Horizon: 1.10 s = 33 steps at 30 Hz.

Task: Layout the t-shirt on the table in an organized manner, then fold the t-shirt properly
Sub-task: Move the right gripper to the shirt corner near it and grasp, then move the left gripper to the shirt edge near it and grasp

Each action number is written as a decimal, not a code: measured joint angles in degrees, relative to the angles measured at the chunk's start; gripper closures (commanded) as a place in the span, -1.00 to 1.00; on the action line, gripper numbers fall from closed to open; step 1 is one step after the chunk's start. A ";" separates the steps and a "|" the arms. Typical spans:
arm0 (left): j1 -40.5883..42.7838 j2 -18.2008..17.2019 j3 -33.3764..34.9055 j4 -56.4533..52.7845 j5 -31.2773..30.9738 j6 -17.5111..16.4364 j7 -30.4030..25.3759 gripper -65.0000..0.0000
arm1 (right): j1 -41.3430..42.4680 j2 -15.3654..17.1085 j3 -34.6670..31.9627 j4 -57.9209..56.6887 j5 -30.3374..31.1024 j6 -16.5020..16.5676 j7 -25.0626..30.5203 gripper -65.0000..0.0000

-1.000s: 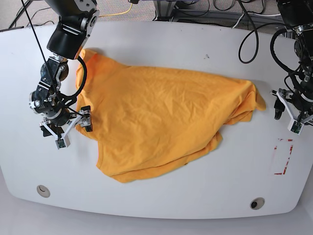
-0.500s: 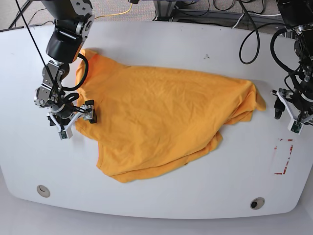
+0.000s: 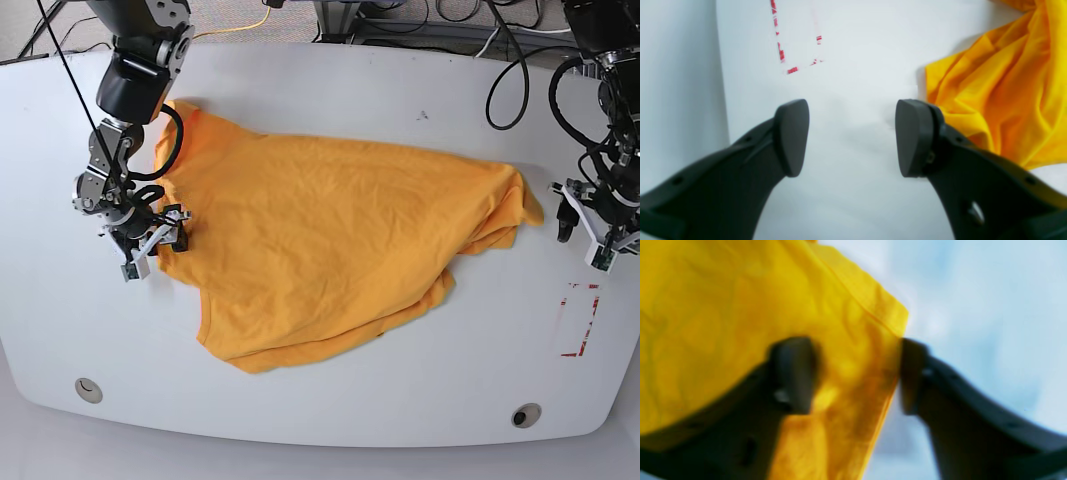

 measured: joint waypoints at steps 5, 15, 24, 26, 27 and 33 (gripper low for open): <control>-0.07 0.00 -0.81 0.00 -0.09 -0.02 0.33 -0.19 | -0.07 -0.68 -0.17 0.00 0.00 0.02 0.15 1.00; 1.92 2.82 -7.06 -0.07 -0.42 -2.51 5.09 -0.20 | -0.07 -0.74 -0.26 0.04 -0.13 0.04 0.13 0.96; 11.06 3.80 -5.38 -0.07 -2.97 -7.50 6.25 -0.20 | -0.07 -0.76 -0.26 0.04 -0.11 0.07 0.15 0.96; 11.74 4.28 -5.86 -0.07 -2.78 -7.45 6.19 -0.19 | -0.09 -0.74 -0.26 0.04 -0.17 0.04 0.15 0.96; 11.98 4.57 -5.92 -0.07 -2.71 -7.19 5.97 -0.19 | -0.09 -0.76 -0.26 0.04 -0.17 0.02 0.13 0.96; 14.75 5.20 -5.60 -0.04 -3.30 -7.30 3.72 -0.19 | -0.09 -0.79 -0.26 0.04 -0.07 0.07 0.17 0.95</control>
